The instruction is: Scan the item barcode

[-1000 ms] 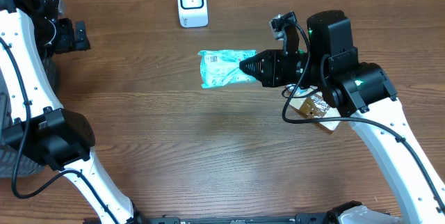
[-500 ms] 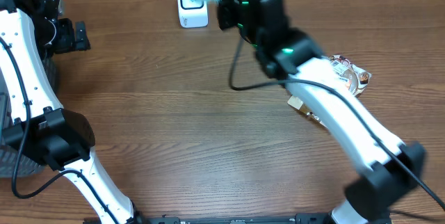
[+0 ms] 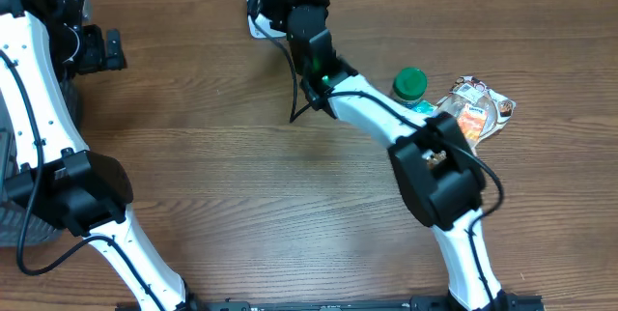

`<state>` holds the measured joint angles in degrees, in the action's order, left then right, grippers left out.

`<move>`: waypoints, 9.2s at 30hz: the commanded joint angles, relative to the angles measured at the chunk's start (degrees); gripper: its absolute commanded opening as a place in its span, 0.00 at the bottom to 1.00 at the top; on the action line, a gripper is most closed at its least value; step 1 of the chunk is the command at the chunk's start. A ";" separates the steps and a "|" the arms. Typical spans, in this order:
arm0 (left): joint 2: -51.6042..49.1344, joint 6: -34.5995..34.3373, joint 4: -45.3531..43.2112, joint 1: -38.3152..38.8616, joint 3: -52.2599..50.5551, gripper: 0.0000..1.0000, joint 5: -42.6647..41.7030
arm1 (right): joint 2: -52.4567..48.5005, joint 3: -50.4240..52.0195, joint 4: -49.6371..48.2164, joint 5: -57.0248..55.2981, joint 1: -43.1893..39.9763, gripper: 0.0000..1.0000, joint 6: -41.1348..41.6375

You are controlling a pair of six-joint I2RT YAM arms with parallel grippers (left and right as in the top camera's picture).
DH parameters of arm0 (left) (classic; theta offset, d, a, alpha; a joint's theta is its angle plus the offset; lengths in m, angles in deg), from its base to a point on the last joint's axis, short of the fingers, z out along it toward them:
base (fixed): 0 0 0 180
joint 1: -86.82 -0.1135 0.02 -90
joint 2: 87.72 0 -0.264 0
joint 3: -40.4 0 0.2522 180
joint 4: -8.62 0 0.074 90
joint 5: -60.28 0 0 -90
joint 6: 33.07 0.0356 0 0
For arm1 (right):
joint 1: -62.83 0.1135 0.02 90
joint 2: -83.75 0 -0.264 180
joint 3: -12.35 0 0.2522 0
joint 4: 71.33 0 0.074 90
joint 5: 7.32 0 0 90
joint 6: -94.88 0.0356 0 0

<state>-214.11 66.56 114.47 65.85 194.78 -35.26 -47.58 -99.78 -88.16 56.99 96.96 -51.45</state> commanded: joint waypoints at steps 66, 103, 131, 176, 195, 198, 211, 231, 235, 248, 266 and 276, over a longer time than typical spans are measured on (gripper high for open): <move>0.94 0.46 -0.02 0.39 1.07 1.00 -0.24 | 38.10 -11.96 83.54 23.30 -6.32 0.04 79.58; 0.94 0.46 -0.02 0.39 1.07 1.00 -0.22 | 41.97 22.60 90.31 25.11 -39.52 0.51 81.81; 0.94 0.46 -0.02 0.42 1.07 1.00 -0.24 | 70.18 -4.72 116.39 34.12 -33.81 1.00 72.87; 0.94 0.46 -0.02 0.42 1.07 1.00 -0.24 | 131.23 97.92 32.59 29.42 -29.22 1.00 69.81; 0.94 0.46 -0.02 0.42 1.07 0.99 -0.24 | 131.16 97.92 34.77 31.76 -29.22 1.00 69.96; 0.94 0.46 -0.02 0.42 1.07 1.00 -0.24 | 131.16 97.92 34.77 31.76 -29.22 1.00 69.96; 2.16 0.48 -0.02 1.20 1.07 0.99 -0.17 | 131.16 97.92 34.77 31.76 -29.22 1.00 69.96; 48.63 0.42 -24.48 16.81 -38.99 1.00 0.68 | 131.16 97.92 34.80 31.76 -29.22 1.00 69.96; 63.14 0.42 -50.38 16.87 -63.39 1.00 -5.20 | 131.16 97.92 34.77 31.76 -29.22 1.00 69.96; 104.28 0.28 -96.21 16.90 -121.11 1.00 -5.84 | 131.16 97.92 34.80 31.76 -29.22 1.00 69.96; 126.22 11.37 -88.87 17.29 -140.32 1.00 -5.97 | 131.16 97.92 34.80 31.76 -29.22 1.00 69.96; 126.14 11.37 -88.87 17.25 -140.32 0.99 -5.95 | 131.16 97.92 34.80 31.76 -29.22 1.00 69.96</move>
<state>-88.67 76.87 25.60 82.73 54.65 -40.68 82.90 -2.47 -53.10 88.46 67.43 18.38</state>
